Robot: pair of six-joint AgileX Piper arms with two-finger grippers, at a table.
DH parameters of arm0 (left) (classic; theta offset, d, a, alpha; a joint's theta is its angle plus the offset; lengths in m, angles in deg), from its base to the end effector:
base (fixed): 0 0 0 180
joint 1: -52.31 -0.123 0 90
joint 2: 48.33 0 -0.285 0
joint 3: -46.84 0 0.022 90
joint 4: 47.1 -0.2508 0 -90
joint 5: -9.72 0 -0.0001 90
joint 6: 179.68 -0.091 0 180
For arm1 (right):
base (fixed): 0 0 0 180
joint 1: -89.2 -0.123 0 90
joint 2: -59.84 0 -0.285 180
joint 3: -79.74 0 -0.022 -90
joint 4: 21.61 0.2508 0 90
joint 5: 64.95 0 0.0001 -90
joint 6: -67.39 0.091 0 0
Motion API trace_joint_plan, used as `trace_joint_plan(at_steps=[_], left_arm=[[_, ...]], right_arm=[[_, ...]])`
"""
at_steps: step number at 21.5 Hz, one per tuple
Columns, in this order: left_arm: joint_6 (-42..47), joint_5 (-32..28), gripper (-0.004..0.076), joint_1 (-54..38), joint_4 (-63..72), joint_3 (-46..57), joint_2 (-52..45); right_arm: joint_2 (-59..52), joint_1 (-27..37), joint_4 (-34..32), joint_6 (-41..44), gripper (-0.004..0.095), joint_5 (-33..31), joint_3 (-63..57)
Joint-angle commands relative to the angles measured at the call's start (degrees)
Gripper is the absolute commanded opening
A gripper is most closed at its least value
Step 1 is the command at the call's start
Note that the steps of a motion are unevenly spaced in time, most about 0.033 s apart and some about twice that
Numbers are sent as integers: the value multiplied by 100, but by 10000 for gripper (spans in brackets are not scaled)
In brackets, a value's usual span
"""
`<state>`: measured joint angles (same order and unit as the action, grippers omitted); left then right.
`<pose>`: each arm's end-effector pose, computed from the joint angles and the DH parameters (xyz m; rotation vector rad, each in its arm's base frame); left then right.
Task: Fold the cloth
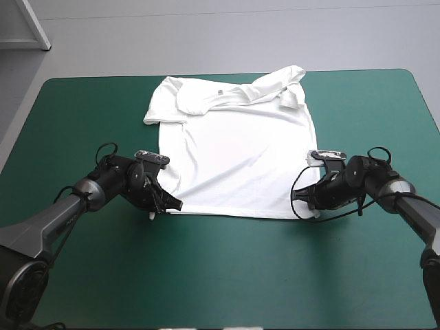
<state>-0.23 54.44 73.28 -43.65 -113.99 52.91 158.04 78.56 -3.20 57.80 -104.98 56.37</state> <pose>0.2846 -0.1132 0.2067 0.4868 2.8504 -0.1351 0.2875 0.0729 0.2087 -0.1955 2.7982 0.3509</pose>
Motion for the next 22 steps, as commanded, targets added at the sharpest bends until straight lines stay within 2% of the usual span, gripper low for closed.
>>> trace_joint_plan(at_steps=[1,4,9,10,13,19,22], left_arm=[[55,-157,-10,54,508,-2,-100],[21,-129,-10,54,508,-264,-523],[21,426,-10,54,508,-1404,-1450],[21,673,-10,54,508,-1919,-1770],[21,1130,-10,54,508,-3190,-2357],[-435,1636,-10,54,548,-5835,-2754],[-746,1636,-10,54,548,-6741,-2743]], right_arm=[[-357,2,109,-98,-6,53,154],[-966,2,85,-88,-6,-193,580],[-2004,2,-449,169,-6,-932,1708],[-2307,2,-858,450,-6,-1182,2200],[-2816,2,-1270,677,-6,-1531,3476],[-3194,2,-1373,612,-6,-1517,5978],[-3199,2,-1404,511,-6,-1399,6748]])
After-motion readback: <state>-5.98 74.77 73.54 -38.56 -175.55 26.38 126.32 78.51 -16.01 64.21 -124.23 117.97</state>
